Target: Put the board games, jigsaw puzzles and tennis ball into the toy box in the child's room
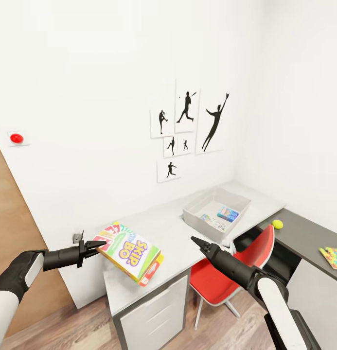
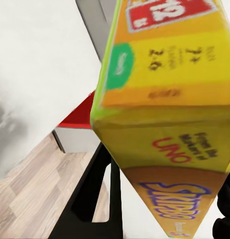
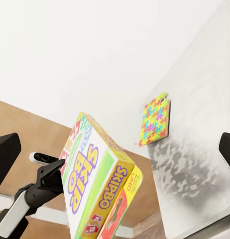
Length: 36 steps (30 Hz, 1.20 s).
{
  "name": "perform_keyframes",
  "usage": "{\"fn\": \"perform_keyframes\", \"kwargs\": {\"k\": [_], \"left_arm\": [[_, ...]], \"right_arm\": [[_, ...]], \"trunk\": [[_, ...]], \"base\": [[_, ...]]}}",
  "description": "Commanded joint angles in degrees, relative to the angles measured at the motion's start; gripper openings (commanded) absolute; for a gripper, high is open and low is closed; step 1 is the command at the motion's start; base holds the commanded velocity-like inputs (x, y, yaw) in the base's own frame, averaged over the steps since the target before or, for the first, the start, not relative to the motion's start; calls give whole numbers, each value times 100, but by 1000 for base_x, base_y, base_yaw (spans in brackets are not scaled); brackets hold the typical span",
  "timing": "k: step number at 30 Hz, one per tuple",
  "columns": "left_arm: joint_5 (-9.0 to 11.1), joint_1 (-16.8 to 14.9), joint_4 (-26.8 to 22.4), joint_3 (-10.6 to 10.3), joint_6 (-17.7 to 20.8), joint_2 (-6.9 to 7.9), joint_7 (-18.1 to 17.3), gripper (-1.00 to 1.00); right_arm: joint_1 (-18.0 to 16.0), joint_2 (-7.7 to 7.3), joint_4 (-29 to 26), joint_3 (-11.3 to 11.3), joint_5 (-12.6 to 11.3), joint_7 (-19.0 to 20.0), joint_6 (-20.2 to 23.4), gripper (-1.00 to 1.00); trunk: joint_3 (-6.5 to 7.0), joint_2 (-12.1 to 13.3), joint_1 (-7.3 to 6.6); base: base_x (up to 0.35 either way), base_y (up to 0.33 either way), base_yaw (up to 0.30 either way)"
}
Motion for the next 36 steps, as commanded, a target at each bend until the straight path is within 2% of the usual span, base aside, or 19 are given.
{"fn": "perform_keyframes", "kwargs": {"k": [1, 11, 14, 16, 18, 22, 29, 36], "left_arm": [[5, -4, -1, 8, 33, 1, -19, -100], [0, -3, -1, 18, 33, 1, -20, -100], [1, -4, -1, 22, 33, 7, -20, -100], [-1, -4, -1, 24, 33, 8, -20, -100], [4, -3, -1, 21, 33, 9, -20, -100], [0, -4, -1, 24, 33, 10, -20, -100], [3, -6, -1, 25, 33, 10, -20, -100], [6, -5, -1, 26, 33, 10, -20, -100]], "right_arm": [[-7, -2, 0, 3, 19, 21, 15, 100], [-9, -6, -5, 6, 19, 22, 7, 100], [-9, -6, -2, 18, 16, 21, -133, 100], [-9, -8, -3, 37, 13, 21, -203, 100], [-9, -8, -2, 180, 18, 15, -275, 100], [-9, -8, -2, 280, 22, 13, -304, 100], [-9, -9, -7, 305, 17, 20, -348, 100], [-9, -10, -8, 306, 15, 24, -355, 100]], "trunk": [[-5, -13, 4], [54, -13, 4], [56, -13, 4], [57, -13, 4], [57, -13, 4], [57, -13, 4], [64, -13, 4], [95, -13, 4]], "base": [[0, 0, -202], [0, 0, -154], [0, 0, -21], [0, 0, -9], [0, 0, -4], [0, 0, -1], [0, 0, -26], [0, 0, -209]]}}
